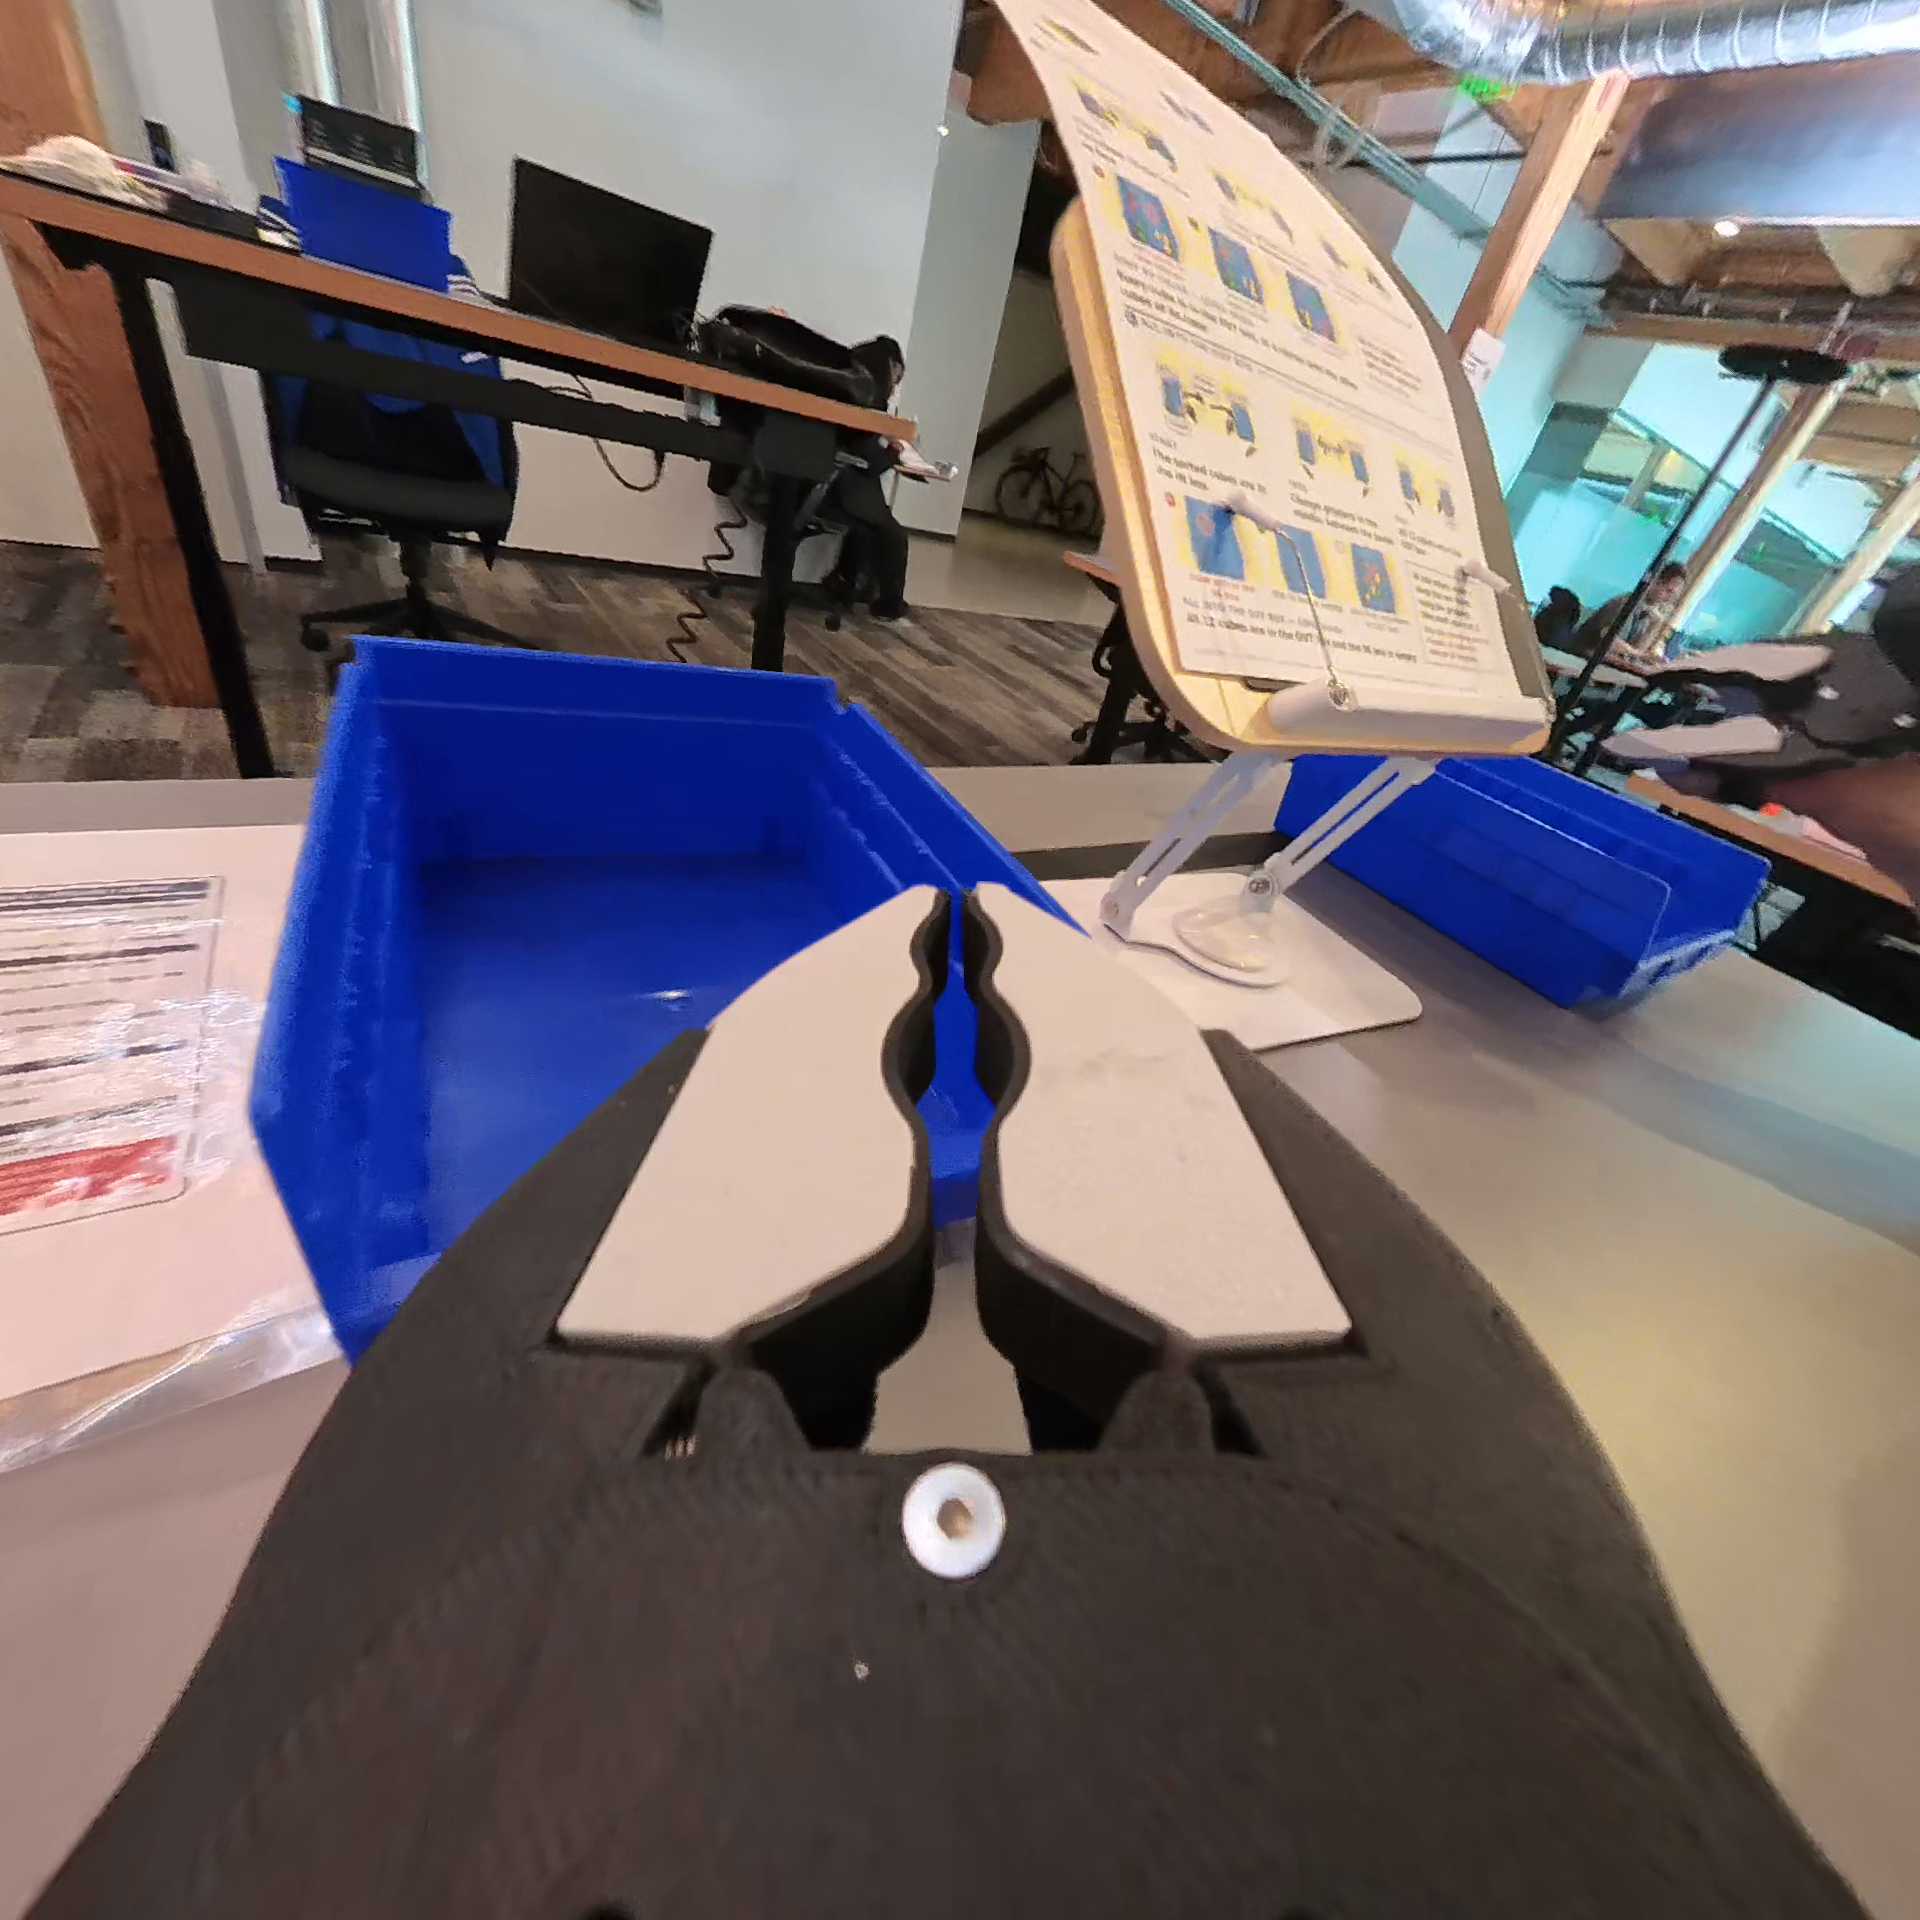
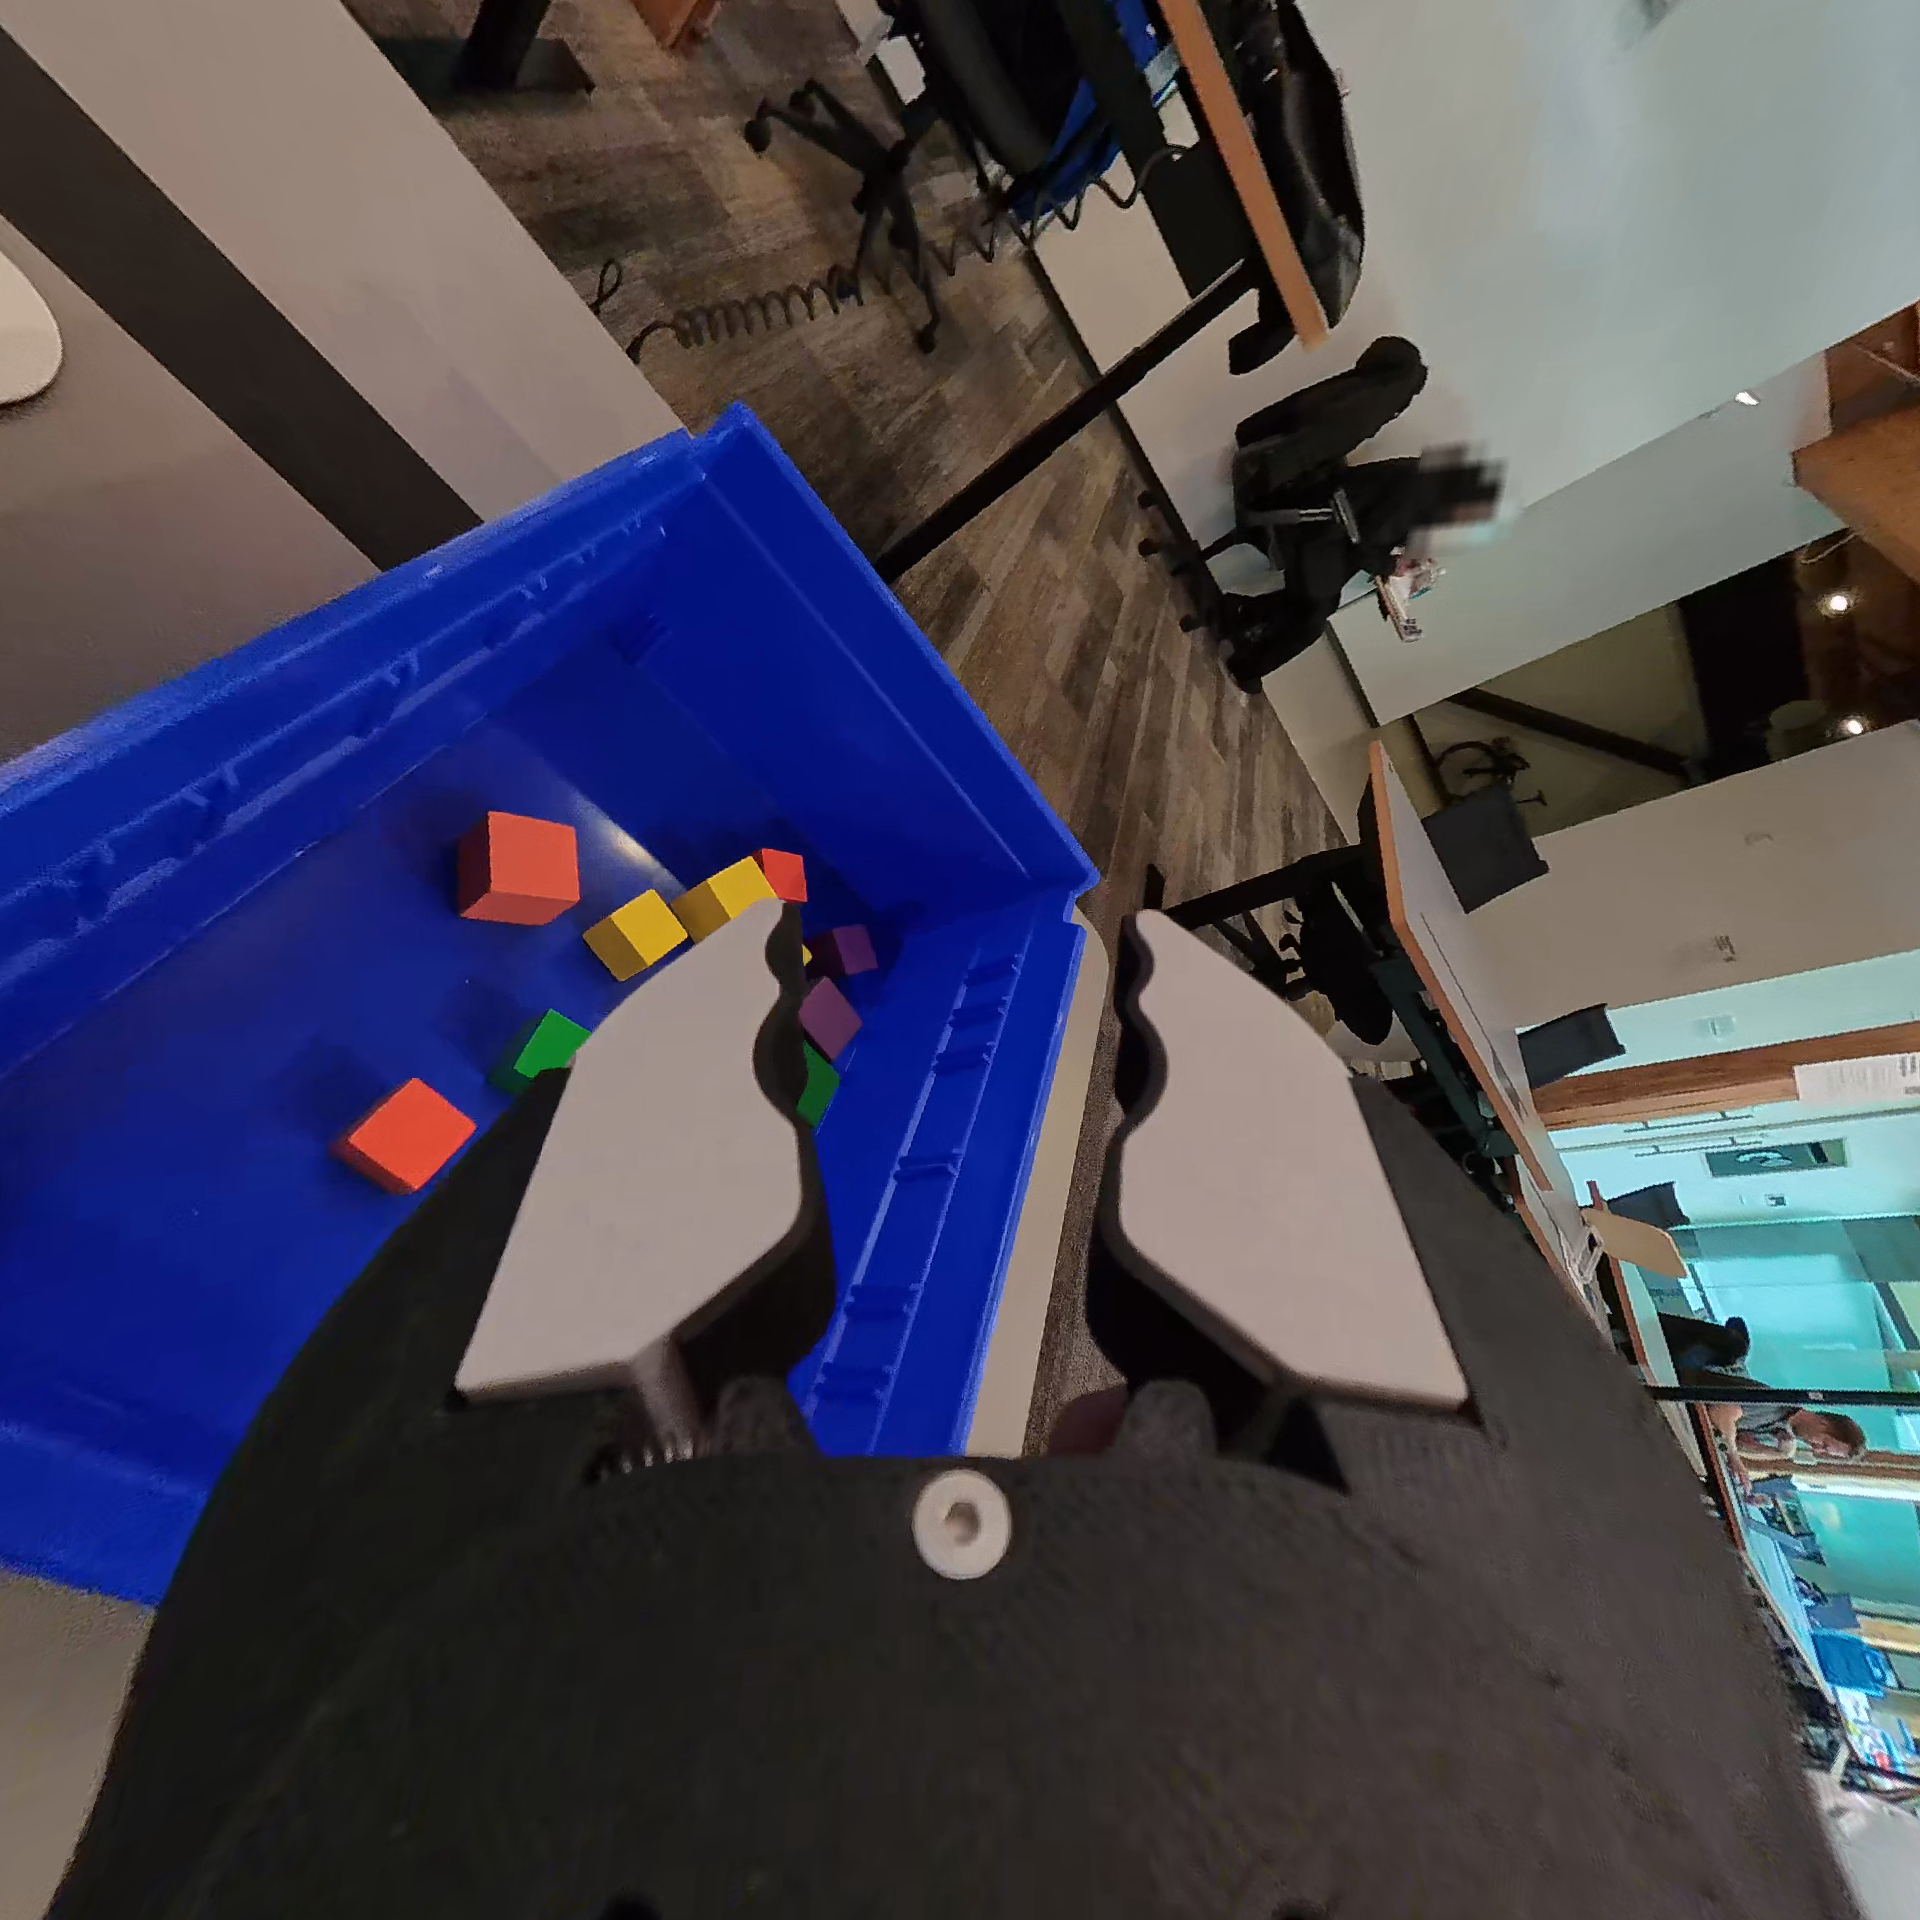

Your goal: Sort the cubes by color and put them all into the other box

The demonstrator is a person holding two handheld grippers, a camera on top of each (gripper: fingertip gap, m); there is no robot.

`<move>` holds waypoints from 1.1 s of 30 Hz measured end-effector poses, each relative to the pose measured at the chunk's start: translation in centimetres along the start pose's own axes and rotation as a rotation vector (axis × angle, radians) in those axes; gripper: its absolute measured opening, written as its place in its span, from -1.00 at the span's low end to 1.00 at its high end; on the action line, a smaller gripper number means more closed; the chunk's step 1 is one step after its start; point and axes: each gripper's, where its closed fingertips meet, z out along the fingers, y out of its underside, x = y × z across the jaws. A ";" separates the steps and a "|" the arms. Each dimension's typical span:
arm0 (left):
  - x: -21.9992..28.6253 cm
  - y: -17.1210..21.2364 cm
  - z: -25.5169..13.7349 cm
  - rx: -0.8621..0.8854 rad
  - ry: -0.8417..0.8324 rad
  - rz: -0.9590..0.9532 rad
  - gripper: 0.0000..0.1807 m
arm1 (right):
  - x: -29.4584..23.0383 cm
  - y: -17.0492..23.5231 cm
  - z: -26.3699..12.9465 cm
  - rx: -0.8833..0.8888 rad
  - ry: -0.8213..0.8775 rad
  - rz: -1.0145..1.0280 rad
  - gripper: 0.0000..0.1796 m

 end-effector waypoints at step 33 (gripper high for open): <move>-12.3 6.0 0.1 -0.183 -0.402 -0.121 -0.34 | -3.1 11.5 -1.0 -0.066 -0.100 0.551 -0.01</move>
